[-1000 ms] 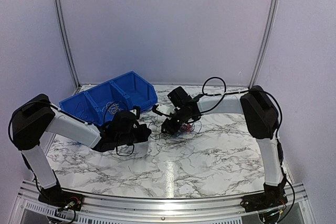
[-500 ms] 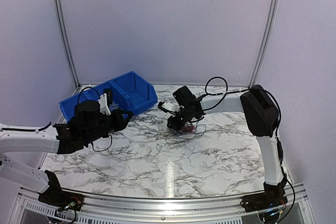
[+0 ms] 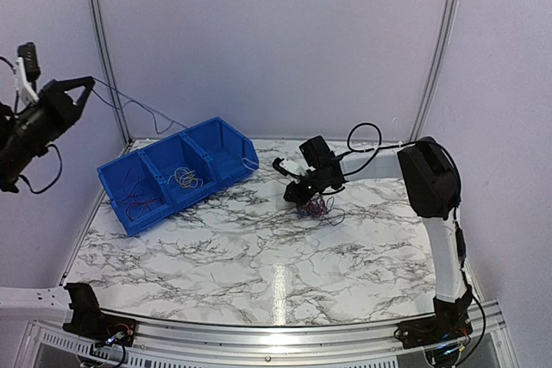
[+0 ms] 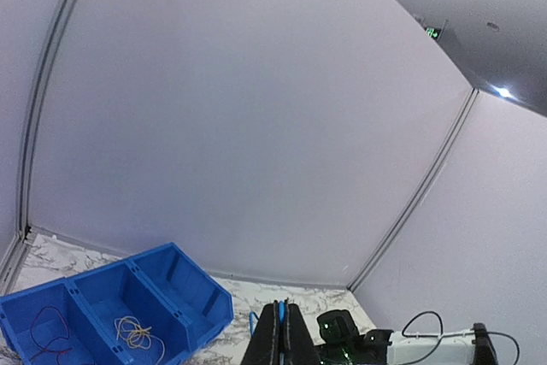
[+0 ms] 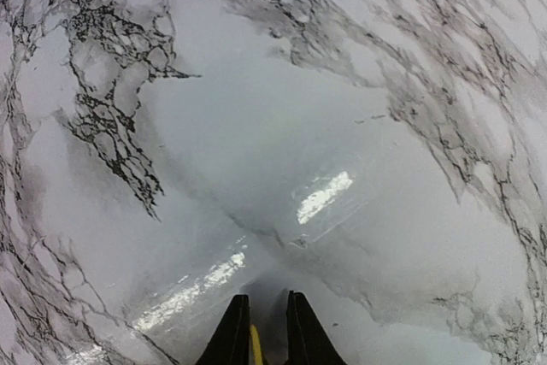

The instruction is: Untangle the cables

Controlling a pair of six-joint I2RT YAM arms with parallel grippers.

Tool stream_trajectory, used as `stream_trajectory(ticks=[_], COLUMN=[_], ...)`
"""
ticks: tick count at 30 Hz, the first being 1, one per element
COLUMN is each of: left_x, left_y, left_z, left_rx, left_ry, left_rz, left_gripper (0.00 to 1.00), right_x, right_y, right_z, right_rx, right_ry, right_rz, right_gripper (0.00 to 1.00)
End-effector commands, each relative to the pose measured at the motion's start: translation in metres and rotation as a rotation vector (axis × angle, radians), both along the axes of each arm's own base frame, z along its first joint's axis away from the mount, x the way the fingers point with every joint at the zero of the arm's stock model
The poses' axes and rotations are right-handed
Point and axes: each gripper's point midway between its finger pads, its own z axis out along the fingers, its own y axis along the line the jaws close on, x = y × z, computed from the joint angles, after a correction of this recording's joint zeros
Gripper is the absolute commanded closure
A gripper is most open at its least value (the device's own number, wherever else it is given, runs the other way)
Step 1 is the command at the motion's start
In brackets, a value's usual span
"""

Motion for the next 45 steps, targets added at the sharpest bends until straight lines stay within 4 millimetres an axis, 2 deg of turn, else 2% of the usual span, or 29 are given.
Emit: stream_trajectory(ticks=[1, 6, 7, 9, 12, 14, 16, 20, 22, 25, 27, 29, 31, 35, 38, 40, 45], left_x=[-0.001, 0.009, 0.010, 0.013, 0.017, 0.016, 0.011, -0.014, -0.029, -0.045, -0.048, -0.045, -0.039, -0.019, -0.017, -0.024, -0.064], left_y=[0.017, -0.008, -0.011, -0.015, -0.018, -0.015, -0.002, 0.045, 0.069, 0.087, 0.087, 0.082, 0.075, 0.044, 0.040, 0.055, 0.121], left_z=[-0.015, -0.043, -0.048, -0.056, -0.066, -0.064, -0.050, 0.013, 0.048, 0.084, 0.093, 0.092, 0.083, 0.051, 0.051, 0.070, 0.134], left_rx=[0.104, 0.135, 0.139, 0.150, 0.170, 0.186, 0.187, 0.156, 0.127, 0.087, 0.074, 0.082, 0.095, 0.158, 0.176, 0.162, 0.042], left_ry=[0.035, 0.094, 0.102, 0.115, 0.129, 0.126, 0.108, -0.001, -0.058, -0.121, -0.137, -0.132, -0.115, -0.057, -0.057, -0.093, -0.215], left_rz=[0.073, 0.009, 0.005, 0.003, 0.007, 0.014, 0.045, 0.132, 0.169, 0.173, 0.158, 0.150, 0.148, 0.109, 0.102, 0.139, 0.256], left_gripper=[1.00, 1.00, 1.00, 1.00, 1.00, 1.00, 1.00, 1.00, 1.00, 1.00, 1.00, 1.00, 1.00, 1.00, 1.00, 1.00, 1.00], right_x=[-0.013, -0.008, -0.008, -0.007, -0.007, -0.007, -0.004, 0.005, 0.006, 0.007, 0.007, 0.007, 0.007, 0.006, 0.006, 0.007, 0.010], right_y=[-0.050, -0.051, -0.051, -0.052, -0.055, -0.061, -0.069, -0.089, -0.092, -0.092, -0.092, -0.093, -0.092, -0.092, -0.093, -0.094, -0.096], right_z=[-0.062, -0.052, -0.050, -0.048, -0.046, -0.044, -0.042, -0.045, -0.045, -0.046, -0.047, -0.047, -0.047, -0.046, -0.046, -0.046, -0.047], right_rx=[-0.151, -0.150, -0.146, -0.139, -0.128, -0.119, -0.104, -0.066, -0.055, -0.057, -0.059, -0.061, -0.060, -0.056, -0.054, -0.051, -0.047], right_ry=[0.148, 0.119, 0.115, 0.114, 0.117, 0.127, 0.138, 0.183, 0.195, 0.196, 0.199, 0.202, 0.203, 0.202, 0.202, 0.203, 0.210], right_rz=[-0.087, -0.090, -0.089, -0.085, -0.079, -0.088, -0.108, -0.163, -0.174, -0.177, -0.180, -0.180, -0.178, -0.174, -0.177, -0.181, -0.191], right_gripper=[0.82, 0.82, 0.85, 1.00, 1.00, 1.00, 1.00, 1.00, 1.00, 1.00, 1.00, 1.00, 1.00, 1.00, 1.00, 1.00, 1.00])
